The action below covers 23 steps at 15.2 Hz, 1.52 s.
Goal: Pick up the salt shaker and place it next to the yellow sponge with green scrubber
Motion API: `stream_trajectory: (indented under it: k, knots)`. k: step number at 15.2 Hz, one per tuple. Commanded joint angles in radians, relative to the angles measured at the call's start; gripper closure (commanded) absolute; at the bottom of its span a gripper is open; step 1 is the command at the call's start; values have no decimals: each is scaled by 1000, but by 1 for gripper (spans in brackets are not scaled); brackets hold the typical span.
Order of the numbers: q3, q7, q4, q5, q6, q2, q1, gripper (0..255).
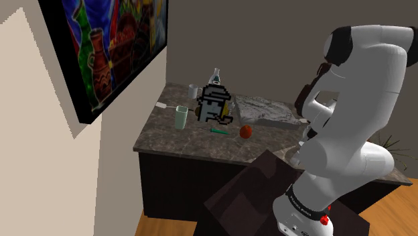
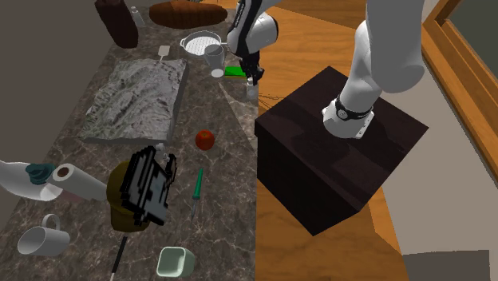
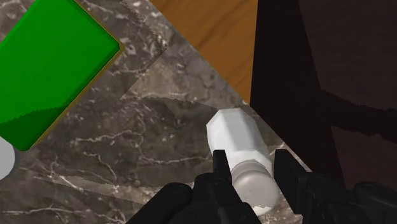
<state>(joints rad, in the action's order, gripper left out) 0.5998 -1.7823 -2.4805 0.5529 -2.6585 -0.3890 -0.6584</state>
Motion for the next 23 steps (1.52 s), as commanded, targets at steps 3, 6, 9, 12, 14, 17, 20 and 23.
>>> stream_trajectory:
  k: [3, 6, 9, 12, 14, 17, 20, 23]
  knots:
    - [-9, -10, 5, 11, -4, -10, -10, 255]
    - [-9, -10, 5, 11, -4, -10, -10, 255]
    - [-9, -10, 5, 11, -4, -10, -10, 0]
    - [-9, -10, 5, 11, -4, -10, -10, 0]
    - [71, 58, -8, -85, 44, 63, 49, 0]
    - [140, 124, -14, -178, 89, 130, 98, 0]
    - [139, 124, -14, -179, 89, 130, 97, 0]
    - [139, 124, -14, -179, 89, 130, 97, 0]
